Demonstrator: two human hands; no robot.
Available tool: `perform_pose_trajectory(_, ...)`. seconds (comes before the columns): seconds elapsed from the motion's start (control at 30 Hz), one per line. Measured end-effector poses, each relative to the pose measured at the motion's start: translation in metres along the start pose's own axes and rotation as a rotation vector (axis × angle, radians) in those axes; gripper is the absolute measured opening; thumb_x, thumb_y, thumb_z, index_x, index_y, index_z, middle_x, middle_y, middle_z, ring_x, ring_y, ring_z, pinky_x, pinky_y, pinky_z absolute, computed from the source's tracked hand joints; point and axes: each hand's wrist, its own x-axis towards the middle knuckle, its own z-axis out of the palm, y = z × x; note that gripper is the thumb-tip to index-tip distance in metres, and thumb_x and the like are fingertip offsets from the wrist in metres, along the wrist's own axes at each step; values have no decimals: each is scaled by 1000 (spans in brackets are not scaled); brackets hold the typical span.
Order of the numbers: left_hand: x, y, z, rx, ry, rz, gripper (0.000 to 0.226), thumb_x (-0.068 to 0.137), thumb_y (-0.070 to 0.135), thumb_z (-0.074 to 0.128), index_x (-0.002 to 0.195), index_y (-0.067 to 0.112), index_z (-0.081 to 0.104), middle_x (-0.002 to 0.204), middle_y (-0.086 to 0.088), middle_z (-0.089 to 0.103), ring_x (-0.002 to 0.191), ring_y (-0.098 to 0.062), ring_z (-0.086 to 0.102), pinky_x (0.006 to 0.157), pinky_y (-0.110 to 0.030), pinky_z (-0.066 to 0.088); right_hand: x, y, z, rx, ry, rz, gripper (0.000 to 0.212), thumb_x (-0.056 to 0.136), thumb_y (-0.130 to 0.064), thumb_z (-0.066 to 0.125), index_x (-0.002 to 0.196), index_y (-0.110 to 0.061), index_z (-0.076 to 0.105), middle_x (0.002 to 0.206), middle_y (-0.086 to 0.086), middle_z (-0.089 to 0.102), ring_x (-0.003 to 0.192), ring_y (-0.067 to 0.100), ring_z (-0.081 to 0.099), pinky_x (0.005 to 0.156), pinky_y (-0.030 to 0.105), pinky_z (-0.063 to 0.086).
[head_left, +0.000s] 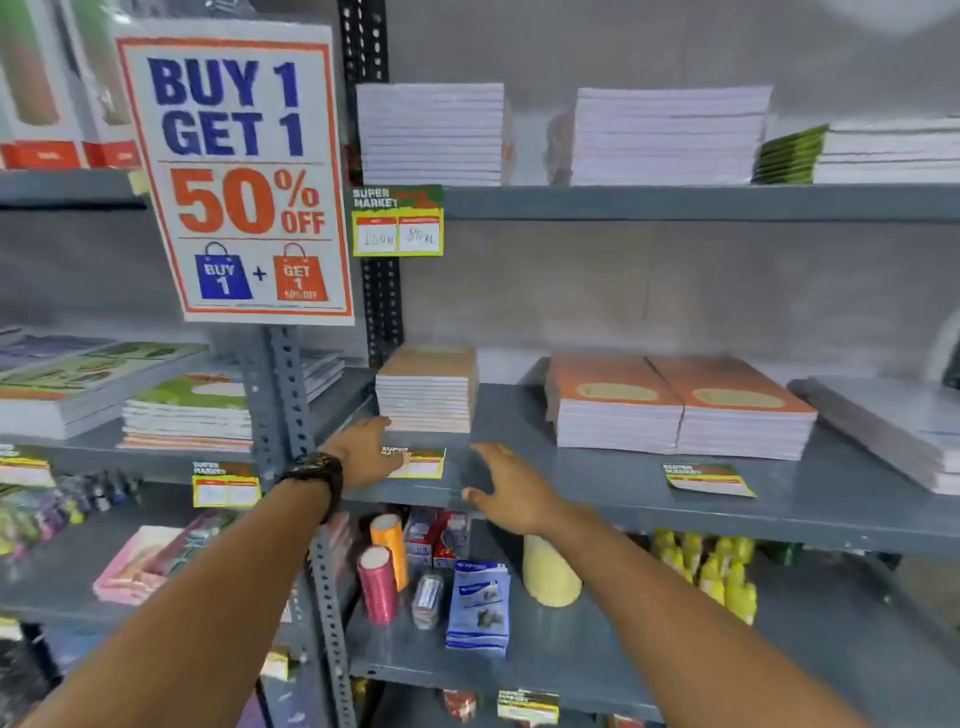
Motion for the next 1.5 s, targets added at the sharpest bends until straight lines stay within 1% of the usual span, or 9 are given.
perform_pose_trajectory(0.27, 19, -9, 11, 92, -129, -4, 82, 79, 64, 49, 147, 24, 26, 152, -11, 39, 132, -34, 43, 107, -45, 40, 28, -10, 29, 21, -6, 51, 62, 85, -33, 67, 139, -20, 40, 141, 10, 48, 126, 27, 48, 94, 29, 36)
perform_pose_trajectory(0.4, 26, -9, 10, -146, -132, -56, 57, 83, 42, 66, 134, 22, 47, 139, -6, 52, 123, -28, 51, 103, -39, 44, 35, -2, 31, -31, 15, 99, 70, 83, -40, 68, 142, -20, 37, 146, 7, 45, 129, 26, 46, 104, 38, 38)
perform_pose_trajectory(0.57, 23, -7, 6, -553, -64, 5, 10, 86, 9, 69, 92, 16, 66, 103, -7, 66, 97, -22, 61, 80, -24, 51, 37, -2, 24, 82, 40, 107, 66, 81, -42, 68, 138, -27, 39, 144, 2, 47, 126, 21, 49, 97, 33, 41)
perform_pose_trajectory(0.67, 5, 2, -2, -658, -32, 159, 10, 85, 2, 68, 93, 9, 67, 95, -8, 67, 89, -19, 61, 70, -15, 51, 37, -11, 23, 203, 103, 55, 58, 81, -37, 70, 132, -34, 44, 137, -5, 55, 116, 12, 54, 90, 27, 40)
perform_pose_trajectory(0.9, -35, -4, -4, -625, -52, 337, 12, 83, 9, 73, 95, 10, 73, 91, -4, 74, 81, -11, 68, 73, -24, 55, 26, -22, 27, 392, 214, 73, 21, 84, -19, 72, 104, -21, 68, 87, 1, 69, 76, 11, 65, 64, 26, 53)
perform_pose_trajectory(1.0, -42, -6, 6, -654, -33, 303, 13, 81, 8, 75, 94, 12, 74, 91, -6, 75, 82, -16, 69, 76, -33, 56, 18, -23, 36, 349, 212, 74, 9, 84, -18, 72, 93, -19, 74, 84, 2, 73, 67, 7, 61, 58, 17, 48)
perform_pose_trajectory(1.17, -48, -10, 23, -688, 38, 187, 16, 75, 13, 81, 85, 21, 72, 85, -6, 75, 78, -24, 72, 73, -43, 59, 8, -22, 51, 254, 209, 101, 9, 88, -22, 67, 91, -20, 75, 81, -4, 73, 70, 7, 65, 62, 23, 52)
perform_pose_trajectory(1.27, -48, -8, 33, -602, 71, 157, 13, 74, 19, 82, 79, 25, 71, 79, 0, 75, 73, -18, 71, 68, -37, 59, 8, -18, 55, 135, 226, 104, 12, 89, -25, 64, 93, -19, 74, 84, -1, 74, 73, 12, 66, 68, 34, 56)
perform_pose_trajectory(1.5, -52, -3, 48, -466, 132, 125, 13, 77, 20, 79, 79, 29, 69, 76, 11, 71, 64, 3, 60, 57, -17, 43, 8, -13, 64, -60, 251, 66, 18, 91, -27, 59, 102, -20, 71, 97, 2, 74, 84, 18, 65, 75, 31, 53)
